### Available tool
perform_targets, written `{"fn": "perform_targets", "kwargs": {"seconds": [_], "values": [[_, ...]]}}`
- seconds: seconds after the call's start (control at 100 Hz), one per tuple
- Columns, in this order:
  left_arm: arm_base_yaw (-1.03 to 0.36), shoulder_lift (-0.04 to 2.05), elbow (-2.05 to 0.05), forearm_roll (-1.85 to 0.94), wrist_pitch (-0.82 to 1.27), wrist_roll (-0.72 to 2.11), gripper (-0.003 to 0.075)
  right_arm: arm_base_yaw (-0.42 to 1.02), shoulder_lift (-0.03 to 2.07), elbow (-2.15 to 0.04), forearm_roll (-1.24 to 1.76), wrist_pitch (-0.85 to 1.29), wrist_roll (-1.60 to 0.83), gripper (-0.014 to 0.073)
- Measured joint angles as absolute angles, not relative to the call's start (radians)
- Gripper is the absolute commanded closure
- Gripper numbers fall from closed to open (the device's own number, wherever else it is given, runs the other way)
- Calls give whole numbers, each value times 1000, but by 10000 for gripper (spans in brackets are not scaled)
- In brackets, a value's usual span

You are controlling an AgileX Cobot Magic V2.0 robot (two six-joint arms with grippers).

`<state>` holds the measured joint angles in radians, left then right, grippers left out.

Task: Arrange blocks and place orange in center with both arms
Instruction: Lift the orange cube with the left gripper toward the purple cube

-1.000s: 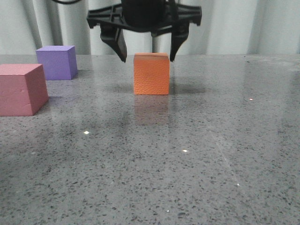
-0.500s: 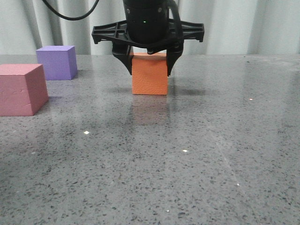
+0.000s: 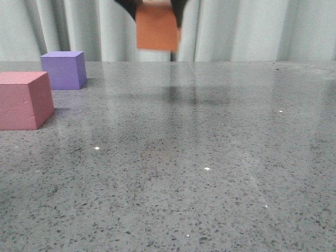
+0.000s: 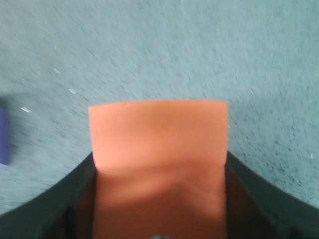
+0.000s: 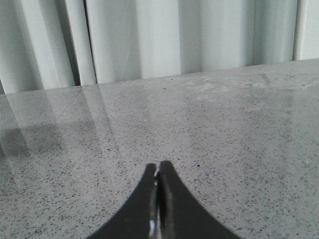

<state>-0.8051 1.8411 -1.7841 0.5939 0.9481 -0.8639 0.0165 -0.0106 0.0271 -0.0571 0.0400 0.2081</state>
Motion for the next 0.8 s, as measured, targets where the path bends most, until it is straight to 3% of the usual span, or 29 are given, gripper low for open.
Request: {"fn": "perform_targets", "kwargs": {"seconds": [0.26, 0.8], "values": [[-781, 1742, -1756, 677, 1009, -839, 507, 17, -11, 27, -57, 40, 208, 661], [-556, 1536, -1386, 643, 873, -839, 509, 17, -11, 27, -57, 40, 208, 661]]}}
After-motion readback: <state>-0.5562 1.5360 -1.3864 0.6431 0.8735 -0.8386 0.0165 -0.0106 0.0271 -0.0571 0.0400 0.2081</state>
